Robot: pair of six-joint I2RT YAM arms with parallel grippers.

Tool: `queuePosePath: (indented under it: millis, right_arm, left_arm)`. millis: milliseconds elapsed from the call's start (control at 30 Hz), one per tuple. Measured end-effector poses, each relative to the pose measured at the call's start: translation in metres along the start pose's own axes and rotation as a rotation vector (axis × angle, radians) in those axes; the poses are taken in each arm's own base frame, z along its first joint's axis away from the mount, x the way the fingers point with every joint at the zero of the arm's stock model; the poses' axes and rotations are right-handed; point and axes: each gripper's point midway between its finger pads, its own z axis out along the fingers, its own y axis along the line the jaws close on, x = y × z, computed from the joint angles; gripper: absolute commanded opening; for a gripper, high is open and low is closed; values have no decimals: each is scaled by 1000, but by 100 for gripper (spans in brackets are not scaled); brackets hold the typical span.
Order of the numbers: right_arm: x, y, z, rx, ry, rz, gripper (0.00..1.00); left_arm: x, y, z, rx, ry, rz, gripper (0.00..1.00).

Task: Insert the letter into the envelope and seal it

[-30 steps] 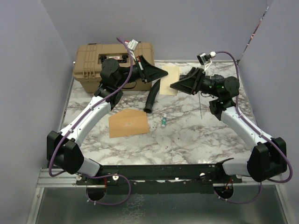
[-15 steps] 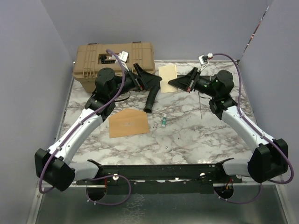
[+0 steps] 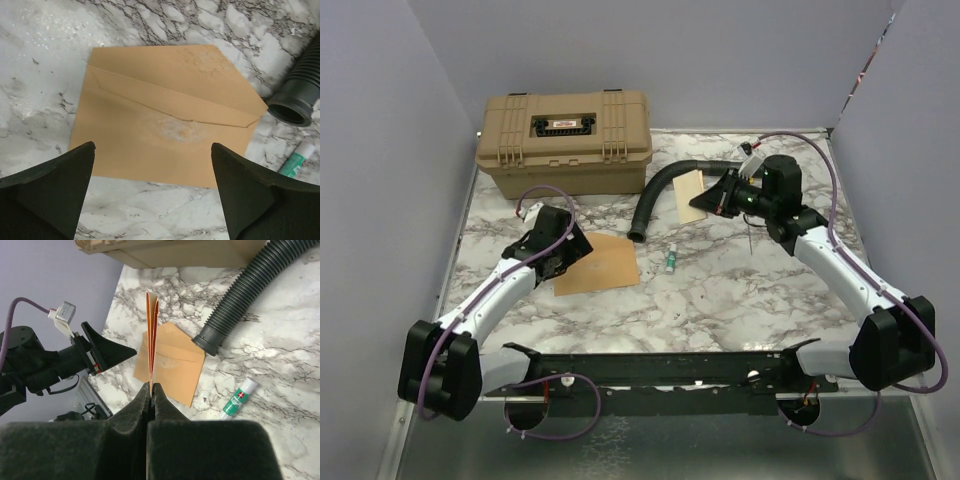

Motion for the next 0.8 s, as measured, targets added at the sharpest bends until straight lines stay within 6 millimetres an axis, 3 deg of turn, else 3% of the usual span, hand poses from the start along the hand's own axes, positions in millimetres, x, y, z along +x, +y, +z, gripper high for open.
queuePosePath:
  millis: [100, 200, 367, 500, 600, 800]
  right_arm:
    - [6, -11, 5, 23, 19, -10, 0]
    - [16, -23, 8, 51, 46, -3, 0]
    - [26, -32, 9, 70, 67, -1, 0]
    - [27, -33, 9, 72, 70, -11, 0]
    - [28, -34, 8, 74, 72, -15, 0]
    - [38, -41, 5, 92, 86, -5, 0]
  left_arm:
    - [1, 10, 14, -36, 3, 4, 91]
    - [-9, -6, 29, 6, -22, 26, 83]
    - [-34, -46, 54, 88, -51, 78, 45]
    - [-45, -74, 81, 151, -67, 135, 37]
    - [-39, -88, 100, 165, -52, 193, 32]
    - [-2, -107, 122, 181, 14, 274, 26]
